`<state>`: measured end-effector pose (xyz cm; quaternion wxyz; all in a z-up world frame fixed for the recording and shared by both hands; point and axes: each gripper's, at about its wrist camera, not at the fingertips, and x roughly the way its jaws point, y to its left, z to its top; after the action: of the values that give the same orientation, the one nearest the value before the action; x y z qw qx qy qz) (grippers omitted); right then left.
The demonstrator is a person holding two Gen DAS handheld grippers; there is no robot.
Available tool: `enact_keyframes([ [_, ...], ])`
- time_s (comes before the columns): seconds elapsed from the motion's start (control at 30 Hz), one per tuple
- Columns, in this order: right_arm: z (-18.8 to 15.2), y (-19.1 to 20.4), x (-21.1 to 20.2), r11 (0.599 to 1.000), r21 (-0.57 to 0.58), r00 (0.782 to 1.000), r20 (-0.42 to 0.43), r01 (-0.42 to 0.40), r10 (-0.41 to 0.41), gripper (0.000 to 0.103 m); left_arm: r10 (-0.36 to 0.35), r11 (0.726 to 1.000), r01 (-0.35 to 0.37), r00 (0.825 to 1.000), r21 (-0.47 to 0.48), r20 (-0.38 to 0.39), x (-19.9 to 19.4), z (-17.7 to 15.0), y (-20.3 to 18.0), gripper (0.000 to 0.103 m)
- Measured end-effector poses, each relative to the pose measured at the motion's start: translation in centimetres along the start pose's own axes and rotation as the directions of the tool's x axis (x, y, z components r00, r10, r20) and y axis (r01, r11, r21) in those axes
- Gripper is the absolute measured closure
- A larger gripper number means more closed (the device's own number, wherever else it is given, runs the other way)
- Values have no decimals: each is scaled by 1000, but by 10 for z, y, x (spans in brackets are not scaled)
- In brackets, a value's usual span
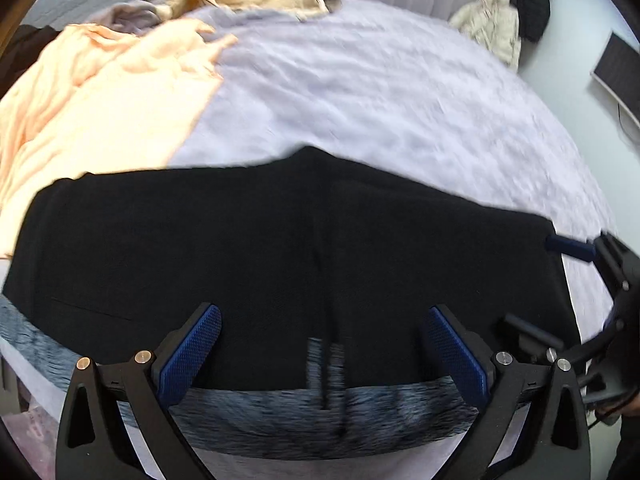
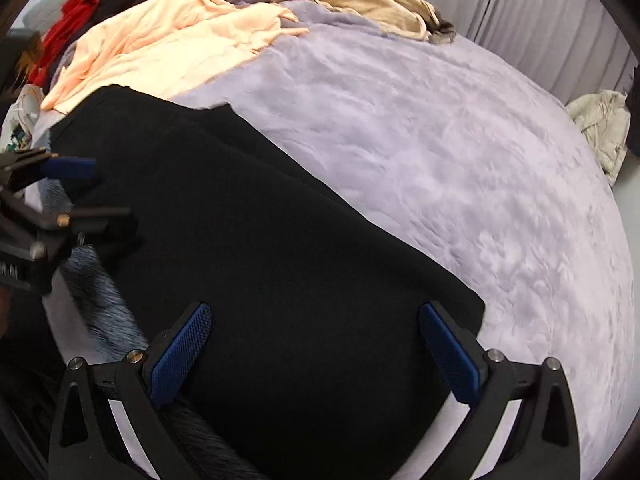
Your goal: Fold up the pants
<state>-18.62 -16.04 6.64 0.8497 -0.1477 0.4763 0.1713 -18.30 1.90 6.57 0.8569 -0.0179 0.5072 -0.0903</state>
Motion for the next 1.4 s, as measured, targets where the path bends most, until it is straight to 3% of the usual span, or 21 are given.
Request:
enact_keyframes([
  [0.1,7,20,0,999,4,998,26,-51,51,0,67,995,-69,998,-70,-20,7,1,40,0],
  [0.17,12,31,20,999,9,998,-33,-52,52,0,105,989,-111,992,-93,-65,19,-2,61,0],
  [0.3,30,43,23,999,7,998,-52,-34,34,0,116,993,-116,993,-20,-14,8,-13,59,0],
  [0.4,51,55,9,994,-25,995,8,-103,103,0,98,994,-96,995,-58,34,-14,-23,74,0],
  [0.5,75,72,15,989,-87,992,18,-123,125,0,180,977,-169,980,-132,78,-26,-25,99,0],
  [0.57,91,87,24,979,-136,988,10,-152,155,0,219,957,-206,975,-206,43,-19,-31,122,0],
  [0.6,104,97,33,970,-158,982,2,-187,190,0,234,944,-229,972,-237,-9,-6,-31,135,0],
  [0.63,116,103,42,961,-170,975,-4,-219,222,0,212,945,-217,976,-246,-48,4,-37,144,0],
  [0.83,184,156,78,856,-282,899,-66,-433,433,0,137,951,-113,989,-289,61,-31,-43,162,0],
  [0.93,210,192,104,787,-387,873,-130,-481,470,0,128,937,-104,990,-333,52,-35,-49,187,0],
  [1.03,228,227,139,709,-447,838,-261,-545,480,0,87,933,-58,994,-355,66,-41,-55,210,0],
  [1.07,234,233,151,695,-429,817,-298,-577,494,0,77,935,-43,993,-353,84,-45,-56,214,0],
  [1.13,246,245,171,630,-332,709,-403,-702,578,3,64,939,-20,991,-342,117,-54,-59,224,0],
  [1.17,249,252,173,605,-315,678,-430,-731,596,4,61,942,-16,990,-336,126,-60,-62,230,0],
  [1.23,248,263,165,566,-365,672,-452,-739,586,7,59,943,-12,990,-332,131,-65,-64,242,0],
  [1.3,244,265,155,539,-426,687,-446,-727,574,21,43,940,9,988,-340,146,-66,-66,256,0],
  [1.4,249,255,160,549,-402,681,-432,-733,592,37,0,929,63,985,-364,171,-63,-68,274,0],
])
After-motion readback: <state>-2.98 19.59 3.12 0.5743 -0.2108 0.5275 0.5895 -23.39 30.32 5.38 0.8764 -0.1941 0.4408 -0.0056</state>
